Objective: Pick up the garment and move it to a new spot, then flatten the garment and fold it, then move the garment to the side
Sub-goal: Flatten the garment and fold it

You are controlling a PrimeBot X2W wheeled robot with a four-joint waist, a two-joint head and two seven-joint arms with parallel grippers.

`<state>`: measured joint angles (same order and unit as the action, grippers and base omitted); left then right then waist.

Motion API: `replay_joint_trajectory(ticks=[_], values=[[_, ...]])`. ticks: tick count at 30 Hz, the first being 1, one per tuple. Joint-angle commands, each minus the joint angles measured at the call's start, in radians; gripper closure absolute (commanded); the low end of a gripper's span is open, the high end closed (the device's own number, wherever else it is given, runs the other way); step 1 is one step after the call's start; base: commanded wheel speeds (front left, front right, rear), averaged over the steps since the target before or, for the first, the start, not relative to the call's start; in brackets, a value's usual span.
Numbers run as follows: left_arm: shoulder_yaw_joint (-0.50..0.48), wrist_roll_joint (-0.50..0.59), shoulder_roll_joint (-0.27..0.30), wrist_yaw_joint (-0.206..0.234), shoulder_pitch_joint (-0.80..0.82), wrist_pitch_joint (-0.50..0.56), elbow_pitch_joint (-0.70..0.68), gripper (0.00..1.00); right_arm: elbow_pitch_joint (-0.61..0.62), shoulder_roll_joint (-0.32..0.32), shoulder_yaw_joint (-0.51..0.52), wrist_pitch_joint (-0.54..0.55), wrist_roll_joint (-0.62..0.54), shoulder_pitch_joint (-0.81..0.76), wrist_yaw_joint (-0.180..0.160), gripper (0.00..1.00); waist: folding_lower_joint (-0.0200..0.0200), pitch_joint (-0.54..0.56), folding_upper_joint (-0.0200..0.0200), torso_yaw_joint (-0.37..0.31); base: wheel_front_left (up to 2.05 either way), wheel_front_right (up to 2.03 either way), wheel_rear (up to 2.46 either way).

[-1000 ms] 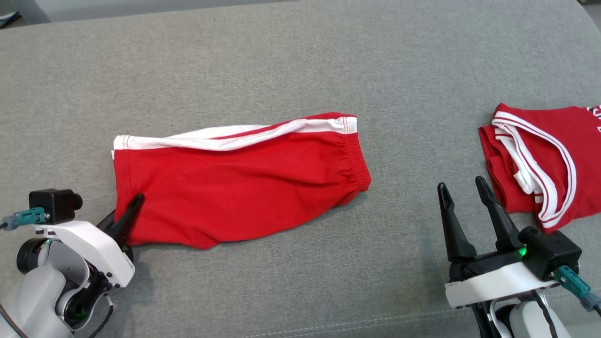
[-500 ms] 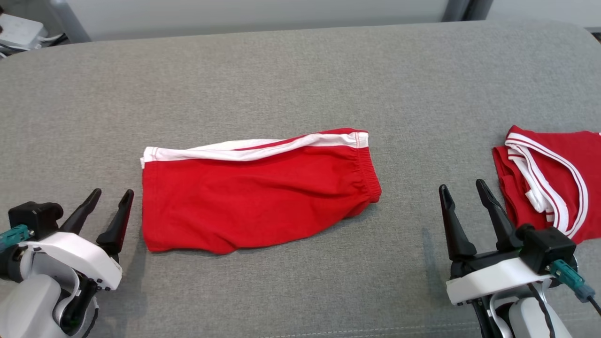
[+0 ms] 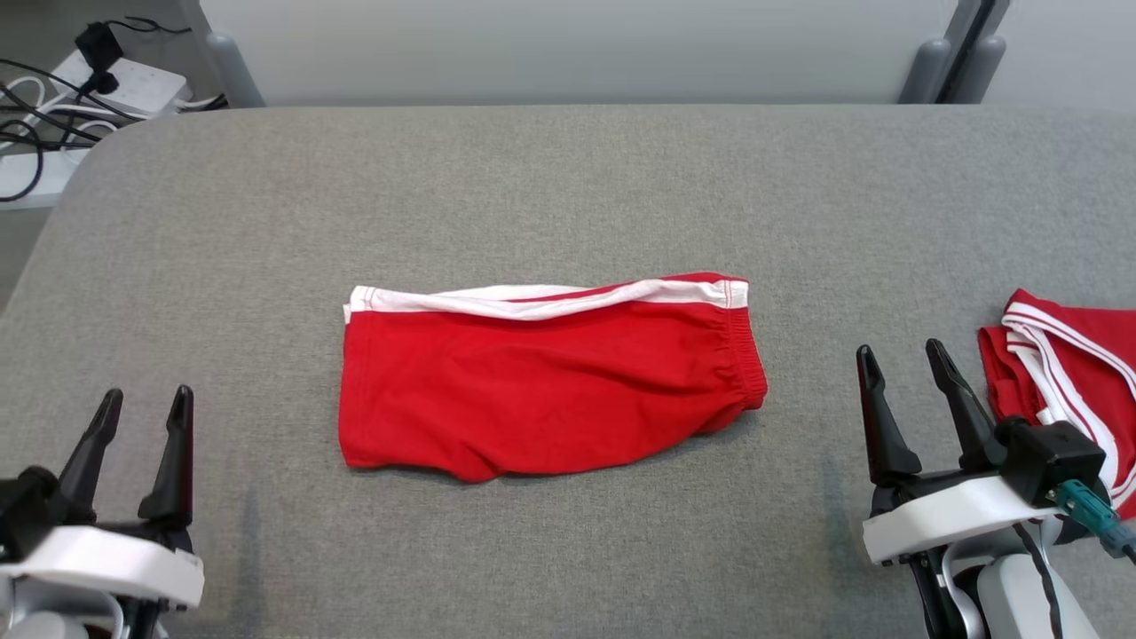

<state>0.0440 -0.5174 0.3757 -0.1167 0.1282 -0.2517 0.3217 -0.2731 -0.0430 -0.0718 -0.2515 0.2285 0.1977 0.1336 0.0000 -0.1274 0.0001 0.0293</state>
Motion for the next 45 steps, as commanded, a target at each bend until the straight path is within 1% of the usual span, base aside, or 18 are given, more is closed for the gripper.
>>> replay_joint_trajectory(ticks=[1, 4, 7, 8, 9, 11, 16, 21, 27, 32, 35, 39, 42, 45], values=[[-0.06, 0.026, 0.021, -0.008, 0.005, -0.01, -0.039, 0.0, 0.017, -0.007, -0.018, -0.01, -0.011, 0.028, -0.003, 0.0, 0.0, 0.012, -0.0001, 0.008, 0.0, 0.0, 0.0], [-0.105, 0.084, -0.026, -0.012, -0.044, -0.01, -0.084, 0.0, 0.002, -0.007, -0.011, -0.01, -0.008, 0.027, -0.003, 0.0, 0.0, 0.03, -0.0001, 0.016, 0.0, 0.0, 0.0], [-0.123, 0.13, -0.06, -0.013, -0.083, -0.01, -0.126, 0.0, -0.014, -0.007, -0.008, -0.01, -0.003, 0.024, -0.003, 0.0, 0.0, 0.049, -0.0001, 0.019, 0.0, 0.0, 0.0], [-0.123, 0.13, -0.06, -0.013, -0.083, -0.01, -0.126, 0.0, -0.014, -0.007, -0.008, -0.01, -0.003, 0.024, -0.003, 0.0, 0.0, 0.049, -0.0001, 0.019, 0.0, 0.0, 0.0], [-0.124, 0.151, -0.077, -0.014, -0.107, -0.01, -0.148, 0.0, -0.025, -0.007, -0.008, -0.01, 0.0, 0.021, -0.003, 0.0, 0.0, 0.061, -0.0001, 0.019, 0.0, 0.0, 0.0], [-0.128, 0.172, -0.094, -0.014, -0.127, -0.01, -0.164, 0.0, -0.036, -0.007, -0.009, -0.01, 0.002, 0.018, -0.003, 0.0, 0.0, 0.074, -0.0001, 0.018, 0.0, 0.0, 0.0], [-0.143, 0.213, -0.138, -0.014, -0.175, -0.01, -0.171, 0.0, -0.062, -0.007, -0.013, -0.01, 0.004, 0.01, -0.003, 0.0, 0.0, 0.1, -0.0001, 0.013, 0.0, 0.0, 0.0], [-0.151, 0.229, -0.155, -0.014, -0.202, -0.01, -0.171, 0.0, -0.072, -0.007, -0.011, -0.01, 0.002, 0.002, -0.003, 0.0, 0.0, 0.108, -0.0001, 0.015, 0.0, 0.0, 0.0], [-0.136, 0.224, -0.155, -0.014, -0.216, -0.01, -0.171, 0.0, -0.078, -0.007, -0.016, -0.01, 0.002, 0.001, -0.003, 0.0, 0.0, 0.094, -0.0001, 0.042, 0.0, 0.0, 0.0], [-0.115, 0.201, -0.144, -0.014, -0.204, -0.01, -0.175, 0.0, -0.102, -0.007, -0.044, -0.01, 0.014, 0.049, -0.003, 0.0, 0.0, 0.071, -0.0001, 0.088, 0.0, 0.0, 0.0], [-0.098, 0.182, -0.134, -0.014, -0.195, -0.01, -0.172, 0.0, -0.165, -0.007, -0.044, -0.01, 0.012, 0.094, -0.003, 0.0, 0.0, 0.054, -0.0001, 0.129, 0.0, 0.0, 0.0], [-0.081, 0.154, -0.115, -0.014, -0.183, -0.01, -0.163, 0.0, -0.293, -0.007, -0.028, -0.008, 0.019, 0.16, -0.003, 0.0, 0.0, 0.031, -0.0001, 0.185, 0.0, 0.0, 0.0], [-0.075, 0.133, -0.1, -0.014, -0.178, -0.01, -0.154, 0.0, -0.401, -0.007, -0.015, -0.007, 0.039, 0.204, -0.003, 0.0, 0.0, 0.013, -0.0001, 0.219, 0.0, 0.0, 0.0], [-0.068, 0.112, -0.086, -0.014, -0.171, -0.01, -0.149, 0.0, -0.502, -0.007, -0.025, -0.008, 0.082, 0.248, -0.003, 0.0, 0.0, -0.008, -0.0001, 0.243, 0.0, 0.0, 0.0]])
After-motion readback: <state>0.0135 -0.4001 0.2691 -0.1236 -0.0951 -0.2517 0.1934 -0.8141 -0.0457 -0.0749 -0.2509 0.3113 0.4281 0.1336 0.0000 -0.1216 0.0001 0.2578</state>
